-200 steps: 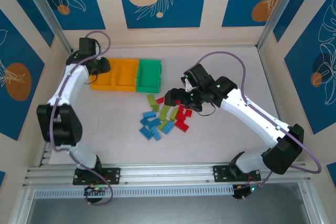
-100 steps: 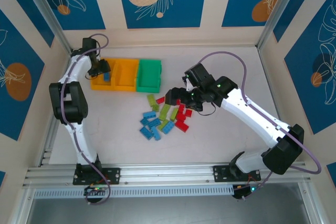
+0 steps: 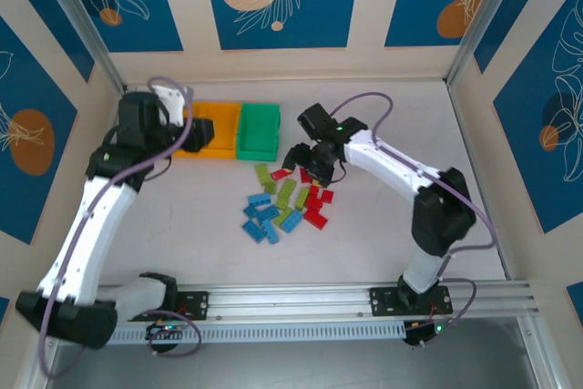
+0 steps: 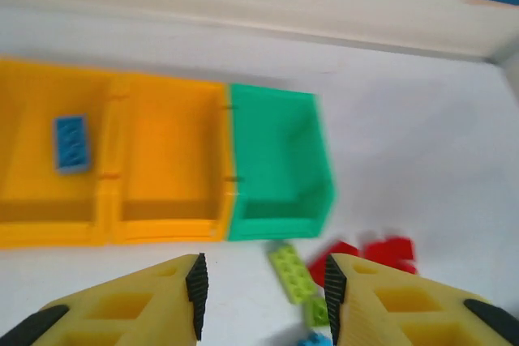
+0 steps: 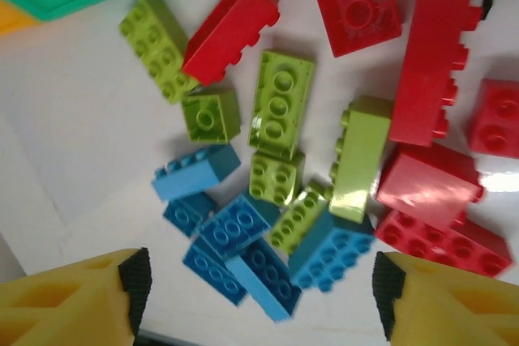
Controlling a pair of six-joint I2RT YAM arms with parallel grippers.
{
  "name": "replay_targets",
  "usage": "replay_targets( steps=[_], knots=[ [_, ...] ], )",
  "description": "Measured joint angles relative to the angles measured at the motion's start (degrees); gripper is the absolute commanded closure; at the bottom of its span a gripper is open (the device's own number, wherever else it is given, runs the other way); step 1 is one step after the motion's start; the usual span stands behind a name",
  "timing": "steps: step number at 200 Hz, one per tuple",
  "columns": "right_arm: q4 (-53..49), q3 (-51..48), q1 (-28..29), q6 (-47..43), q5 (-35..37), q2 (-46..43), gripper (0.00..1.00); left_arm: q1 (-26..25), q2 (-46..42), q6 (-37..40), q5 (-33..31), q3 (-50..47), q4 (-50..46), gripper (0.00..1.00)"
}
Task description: Sort the legos into containers by color
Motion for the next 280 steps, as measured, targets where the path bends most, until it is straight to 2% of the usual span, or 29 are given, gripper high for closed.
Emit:
replay_targets(
  steps=[17,31,66,88,116,168,216,248,280],
  knots=[
    [0.6,2.8,0.0,2.5,-0.6,5.4,0.40,-1.9,-5.9,5.7,0.0,-5.3,0.0,0.52],
    [0.9,5.5,0.0,4.1,-1.0,9.4,0.40,-2.2,-9.8,10.2,0.2,-10.3,0.0,0.49],
    [1.2,11.6,0.0,5.3,-1.1,16.2,0.40,-2.3,-15.2,17.6,1.1,-20.7,1.2,0.49],
    [1.0,13.3,-0.1,5.9,-1.1,18.1,0.40,-2.3,-15.8,20.2,1.0,-23.7,2.7,0.48],
    [0.7,14.4,-0.5,5.9,-1.1,20.4,0.40,-2.3,-15.9,22.2,1.0,-26.1,5.6,0.40],
    [0.4,18.5,-1.1,3.9,-1.3,25.6,0.53,-2.3,-16.8,23.6,0.9,-31.7,10.5,0.27],
    [0.7,19.1,-1.2,1.2,-1.6,26.8,0.80,-2.3,-16.9,23.8,0.8,-34.2,13.0,0.11],
    [1.2,18.6,-1.2,-0.5,-1.5,25.4,0.82,-2.3,-17.0,23.8,0.4,-34.3,14.3,0.00],
    [1.5,15.1,0.2,-4.6,2.6,16.3,0.82,-2.3,-17.2,23.7,-1.7,-34.3,14.8,0.00]
  ],
)
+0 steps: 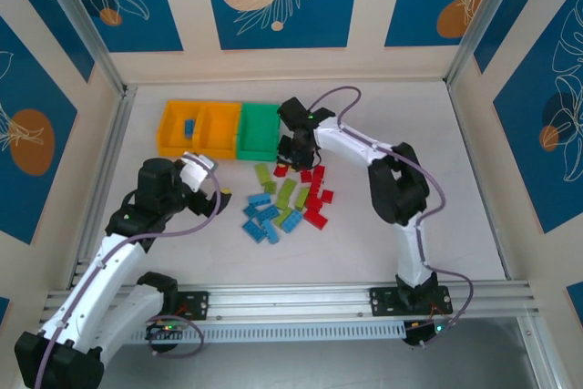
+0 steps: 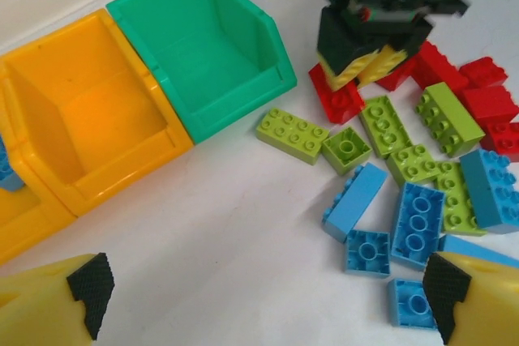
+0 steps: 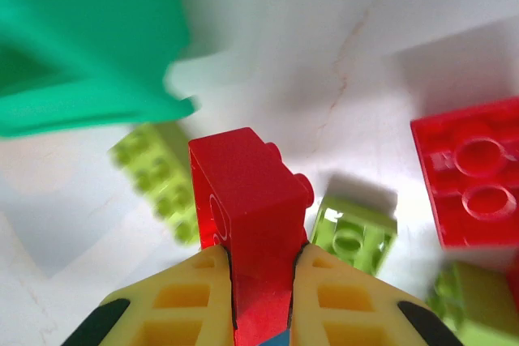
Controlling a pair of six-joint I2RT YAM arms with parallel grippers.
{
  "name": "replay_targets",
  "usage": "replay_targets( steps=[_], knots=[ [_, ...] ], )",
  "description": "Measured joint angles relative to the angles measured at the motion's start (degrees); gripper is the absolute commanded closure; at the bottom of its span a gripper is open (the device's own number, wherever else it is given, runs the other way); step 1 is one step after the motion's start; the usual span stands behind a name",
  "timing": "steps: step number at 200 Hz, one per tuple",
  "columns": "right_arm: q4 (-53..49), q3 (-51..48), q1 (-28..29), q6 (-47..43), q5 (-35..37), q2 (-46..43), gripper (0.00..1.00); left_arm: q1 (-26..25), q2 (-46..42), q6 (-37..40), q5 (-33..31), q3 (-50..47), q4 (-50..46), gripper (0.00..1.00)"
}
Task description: Sort the legos into containers by color
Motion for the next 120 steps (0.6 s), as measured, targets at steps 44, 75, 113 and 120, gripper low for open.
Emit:
replay_targets(
  steps=[44,75,113,120],
  knots=[
    [4.2,8.2,4.1,-15.5,8.5,-6.4,0.83,0.0,1.0,-2.5,-7.3,0.1,0.5,0.00],
    [3.3,27.2,2.8,-23.3,11.3,7.1,0.83,0.0,2.0,-4.3,-11.7,0.1,0.5,0.00],
    [-0.7,43.8,0.4,-26.3,10.6,25.0,0.78,0.0,2.0,-4.5,-14.7,0.1,0.5,0.00],
    [-1.1,44.2,0.0,-26.4,9.7,26.6,0.76,0.0,2.0,-4.5,-15.1,0.1,0.5,0.00]
  ],
)
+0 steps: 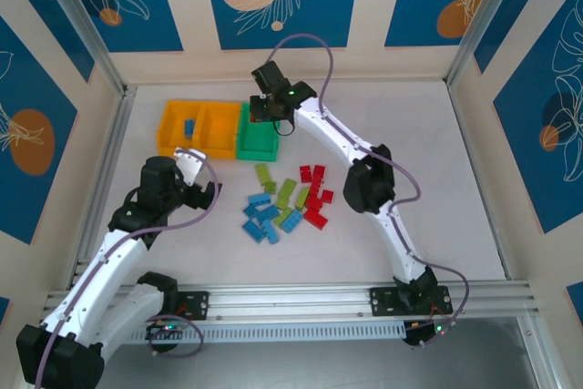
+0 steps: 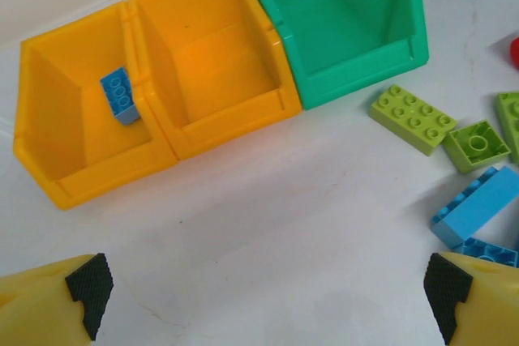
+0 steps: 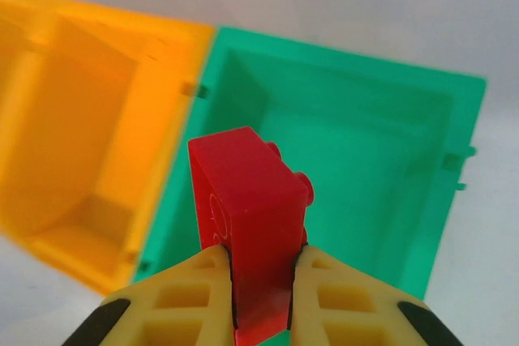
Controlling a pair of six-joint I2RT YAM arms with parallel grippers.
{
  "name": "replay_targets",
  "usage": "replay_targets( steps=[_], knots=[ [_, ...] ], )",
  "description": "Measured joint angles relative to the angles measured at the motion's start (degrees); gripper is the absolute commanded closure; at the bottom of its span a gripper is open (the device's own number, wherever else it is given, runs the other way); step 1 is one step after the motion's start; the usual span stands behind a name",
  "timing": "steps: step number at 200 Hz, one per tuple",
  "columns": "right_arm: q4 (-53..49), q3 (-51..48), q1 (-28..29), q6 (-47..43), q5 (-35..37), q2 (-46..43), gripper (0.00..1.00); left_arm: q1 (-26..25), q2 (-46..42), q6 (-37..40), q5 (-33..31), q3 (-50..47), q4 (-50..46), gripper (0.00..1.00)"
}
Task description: Sort the legos into containers by color
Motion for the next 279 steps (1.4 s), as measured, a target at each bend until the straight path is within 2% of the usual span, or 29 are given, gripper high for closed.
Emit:
replay_targets(
  steps=[19,66,86,111,140,163,194,213,243,279],
  knots=[
    [-0.4,0.1,-0.8,-1.1,-3.4,2.6,0.71,0.0,0.0,0.1,-0.8,0.0,0.0,0.00],
    [-1.6,4.4,-1.0,-3.3,-7.6,2.5,0.55,0.0,0.3,-1.0,-2.0,0.0,0.0,0.00],
    [-2.9,4.4,-1.2,-3.3,-9.7,1.9,0.54,-0.6,3.5,-5.9,-2.0,3.2,-3.1,0.04],
    [-5.9,4.1,-1.9,-3.2,-11.8,-1.6,0.53,-3.6,11.8,-17.4,-3.8,13.5,-9.8,0.11],
    [-9.1,-1.6,-4.1,-3.2,-14.3,-13.7,0.52,-9.0,20.5,-33.4,-4.5,22.4,-14.2,0.14],
    [-9.4,-13.0,-6.1,-3.3,-14.7,-28.9,0.49,-14.3,28.1,-43.9,-4.9,25.5,-15.1,0.18],
    [-8.7,-30.6,-7.0,-3.1,-14.1,-48.9,0.41,-19.0,39.8,-53.0,-4.8,28.7,-15.0,0.20],
    [-8.5,-40.4,-7.0,-2.6,-14.0,-57.7,0.36,-20.3,46.0,-56.4,-5.1,31.0,-14.5,0.23],
    [-8.4,-50.9,-8.6,-1.0,-14.1,-64.7,0.34,-20.6,53.4,-60.1,-7.0,34.5,-14.1,0.28],
    [-8.7,-53.5,-11.4,-0.6,-14.2,-65.4,0.34,-20.6,61.1,-60.5,-6.9,38.6,-12.4,0.28]
  ],
)
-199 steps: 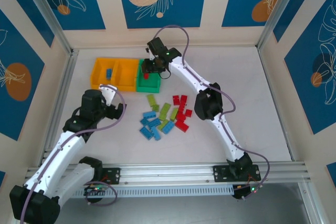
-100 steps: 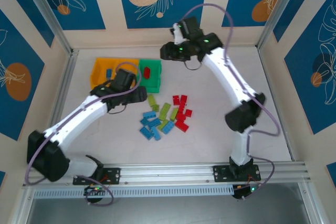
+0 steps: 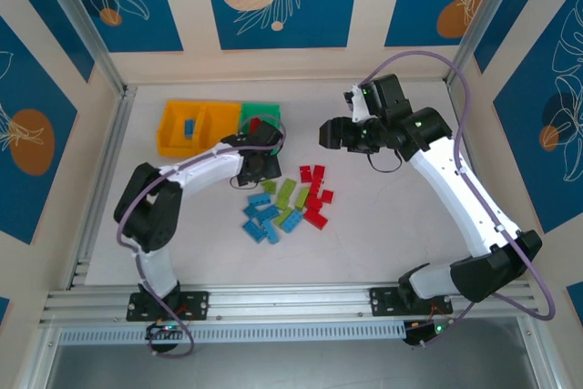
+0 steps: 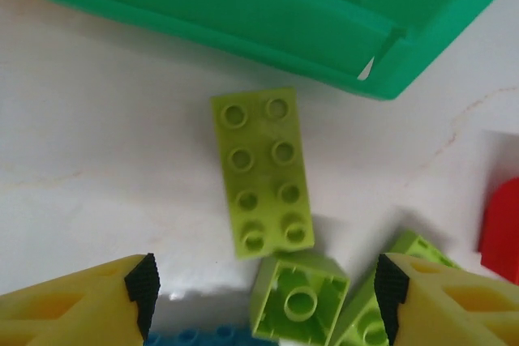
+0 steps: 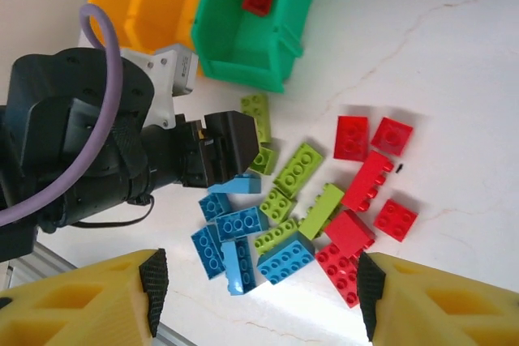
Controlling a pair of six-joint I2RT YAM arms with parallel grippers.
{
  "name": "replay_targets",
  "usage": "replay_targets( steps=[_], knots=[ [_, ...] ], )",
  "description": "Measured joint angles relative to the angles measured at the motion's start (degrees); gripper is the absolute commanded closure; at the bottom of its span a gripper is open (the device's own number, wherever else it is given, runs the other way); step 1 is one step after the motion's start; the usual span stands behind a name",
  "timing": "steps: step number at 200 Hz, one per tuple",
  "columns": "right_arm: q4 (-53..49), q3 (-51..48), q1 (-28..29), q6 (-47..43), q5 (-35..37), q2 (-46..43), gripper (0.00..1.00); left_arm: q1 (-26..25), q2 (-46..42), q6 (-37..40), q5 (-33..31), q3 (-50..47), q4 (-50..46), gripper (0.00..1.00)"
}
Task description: Sort the legos into containers by color
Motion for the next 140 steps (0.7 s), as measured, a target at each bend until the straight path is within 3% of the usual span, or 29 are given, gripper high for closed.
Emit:
replay_targets(
  steps=[27,61,118,140],
  knots=[
    [0.2,0.1,-1.0,0.0,-1.0,0.1,0.34,0.1,4.3,0.0,0.0,2.0,0.6,0.32],
    [-0.1,1.6,-1.1,-0.1,-2.5,0.7,0.34,0.4,6.8,-0.2,-0.6,2.4,0.7,0.50],
    [-0.6,1.8,-1.1,0.0,-4.5,0.8,0.33,1.0,6.7,-0.7,-0.8,1.9,1.6,0.66],
    [-0.6,1.8,-1.1,0.5,-4.9,0.8,0.33,1.1,4.6,0.3,-0.4,-0.7,2.4,0.68]
  ],
)
